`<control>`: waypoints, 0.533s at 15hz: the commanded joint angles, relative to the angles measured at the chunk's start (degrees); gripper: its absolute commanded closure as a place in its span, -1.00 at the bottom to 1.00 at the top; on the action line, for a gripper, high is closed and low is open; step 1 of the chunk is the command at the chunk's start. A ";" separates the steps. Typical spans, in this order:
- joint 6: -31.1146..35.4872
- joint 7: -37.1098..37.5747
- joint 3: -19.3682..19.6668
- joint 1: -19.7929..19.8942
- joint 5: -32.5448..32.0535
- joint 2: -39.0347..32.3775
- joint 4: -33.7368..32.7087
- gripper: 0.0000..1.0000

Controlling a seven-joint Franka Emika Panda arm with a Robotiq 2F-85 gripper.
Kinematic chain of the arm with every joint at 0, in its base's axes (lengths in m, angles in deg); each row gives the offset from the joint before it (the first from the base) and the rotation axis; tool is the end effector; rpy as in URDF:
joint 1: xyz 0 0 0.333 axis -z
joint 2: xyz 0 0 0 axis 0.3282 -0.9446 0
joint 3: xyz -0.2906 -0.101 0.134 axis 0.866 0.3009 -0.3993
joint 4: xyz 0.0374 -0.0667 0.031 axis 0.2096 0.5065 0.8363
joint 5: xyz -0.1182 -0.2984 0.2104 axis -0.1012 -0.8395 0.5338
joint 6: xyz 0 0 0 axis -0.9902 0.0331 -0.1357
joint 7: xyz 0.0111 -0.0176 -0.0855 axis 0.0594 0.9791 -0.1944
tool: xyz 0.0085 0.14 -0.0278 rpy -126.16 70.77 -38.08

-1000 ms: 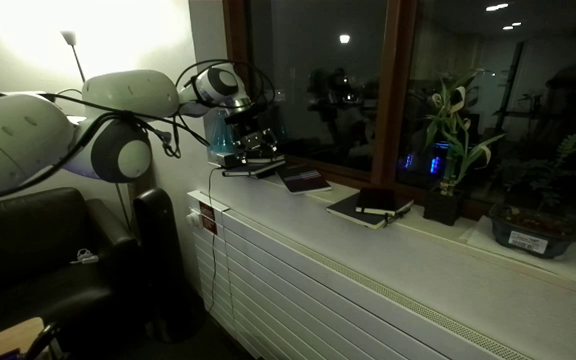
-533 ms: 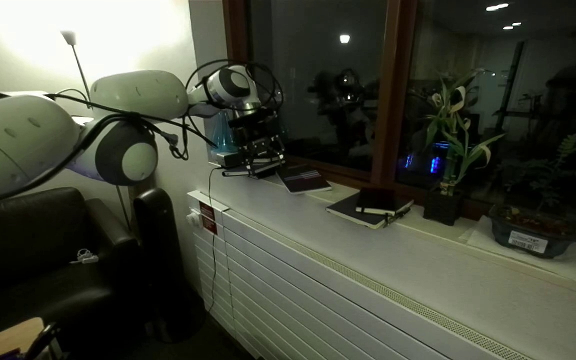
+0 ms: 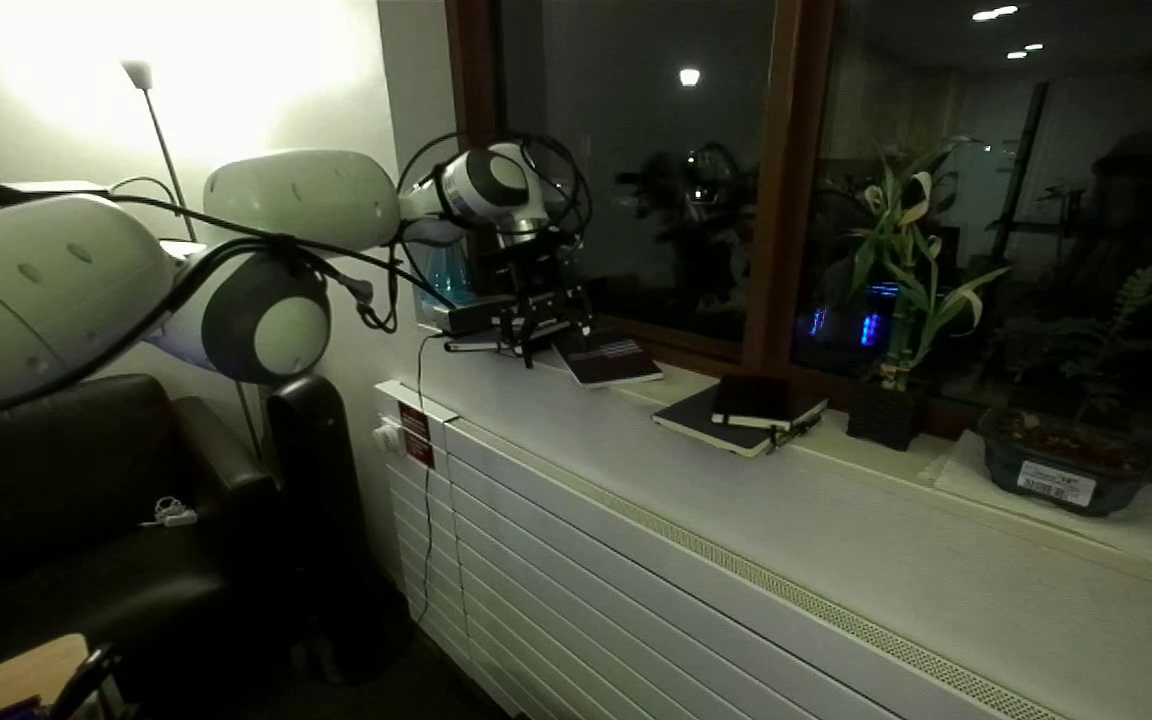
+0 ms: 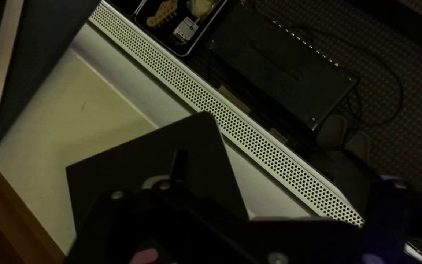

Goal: Put one middle book on top of the book on the left.

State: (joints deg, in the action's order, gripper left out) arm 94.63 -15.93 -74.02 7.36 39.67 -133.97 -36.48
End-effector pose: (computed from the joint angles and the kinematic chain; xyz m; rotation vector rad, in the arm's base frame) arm 0.7589 0.1103 0.3410 2.5877 0.7905 -0.3759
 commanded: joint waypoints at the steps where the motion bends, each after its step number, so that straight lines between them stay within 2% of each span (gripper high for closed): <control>1: -1.24 2.10 -0.23 0.90 0.57 0.07 0.00 -1.00; 8: 1.13 5.13 1.83 1.53 -0.92 -0.40 0.00 -1.00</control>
State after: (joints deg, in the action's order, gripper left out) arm 94.86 -12.36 -72.86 8.52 39.48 -134.17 -36.48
